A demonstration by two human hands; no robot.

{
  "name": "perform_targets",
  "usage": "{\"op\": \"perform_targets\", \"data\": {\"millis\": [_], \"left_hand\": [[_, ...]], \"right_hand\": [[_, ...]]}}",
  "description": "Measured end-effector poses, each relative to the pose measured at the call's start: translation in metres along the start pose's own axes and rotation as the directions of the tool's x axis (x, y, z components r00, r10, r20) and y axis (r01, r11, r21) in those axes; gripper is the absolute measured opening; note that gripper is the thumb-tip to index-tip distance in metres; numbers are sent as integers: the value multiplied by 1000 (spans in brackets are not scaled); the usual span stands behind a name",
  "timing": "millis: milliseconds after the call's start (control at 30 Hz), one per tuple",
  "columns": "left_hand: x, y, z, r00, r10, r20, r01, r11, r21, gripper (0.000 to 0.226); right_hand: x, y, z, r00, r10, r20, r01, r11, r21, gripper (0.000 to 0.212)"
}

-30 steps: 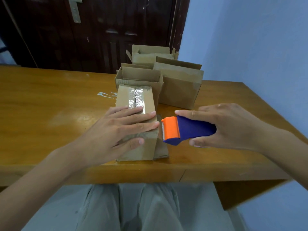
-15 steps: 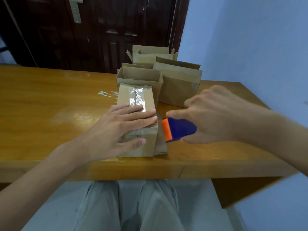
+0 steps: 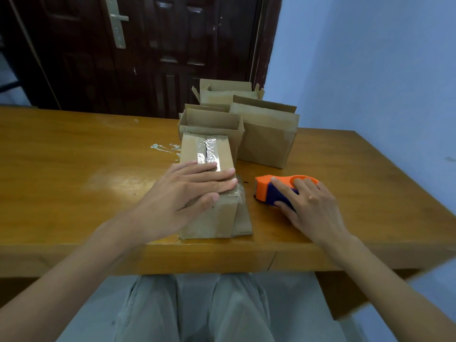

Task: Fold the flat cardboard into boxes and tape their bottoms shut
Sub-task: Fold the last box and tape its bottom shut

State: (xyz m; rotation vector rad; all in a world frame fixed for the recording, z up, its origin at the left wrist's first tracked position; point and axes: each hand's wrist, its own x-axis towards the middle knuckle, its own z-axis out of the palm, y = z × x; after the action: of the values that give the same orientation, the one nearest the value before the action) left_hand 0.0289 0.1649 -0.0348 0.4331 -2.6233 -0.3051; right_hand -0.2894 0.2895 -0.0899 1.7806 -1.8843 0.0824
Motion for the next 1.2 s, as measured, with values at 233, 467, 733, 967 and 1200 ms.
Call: {"op": "perform_targets", "data": {"millis": [233, 467, 733, 967, 1200], "left_hand": [[-1, 4, -1, 1000, -19, -12, 19, 999, -47, 45], [-1, 11, -4, 966, -229, -124, 167, 909, -382, 46], [1, 6, 6, 961, -169, -219, 100, 950, -294, 38], [-2, 19, 10, 879, -421, -224, 110, 636, -764, 45], [-13, 27, 19, 743, -664, -81, 135, 267, -954, 53]], "right_hand": [[-1, -32, -13, 971, 237, 12, -235, 957, 169, 52], [34, -110, -83, 793, 408, 453, -431, -151, 890, 24], [40, -152, -78, 749, 404, 524, -401, -354, 845, 25], [41, -164, -74, 713, 471, 519, -332, -425, 842, 24], [39, -147, -76, 675, 401, 619, -489, -385, 783, 37]]}}
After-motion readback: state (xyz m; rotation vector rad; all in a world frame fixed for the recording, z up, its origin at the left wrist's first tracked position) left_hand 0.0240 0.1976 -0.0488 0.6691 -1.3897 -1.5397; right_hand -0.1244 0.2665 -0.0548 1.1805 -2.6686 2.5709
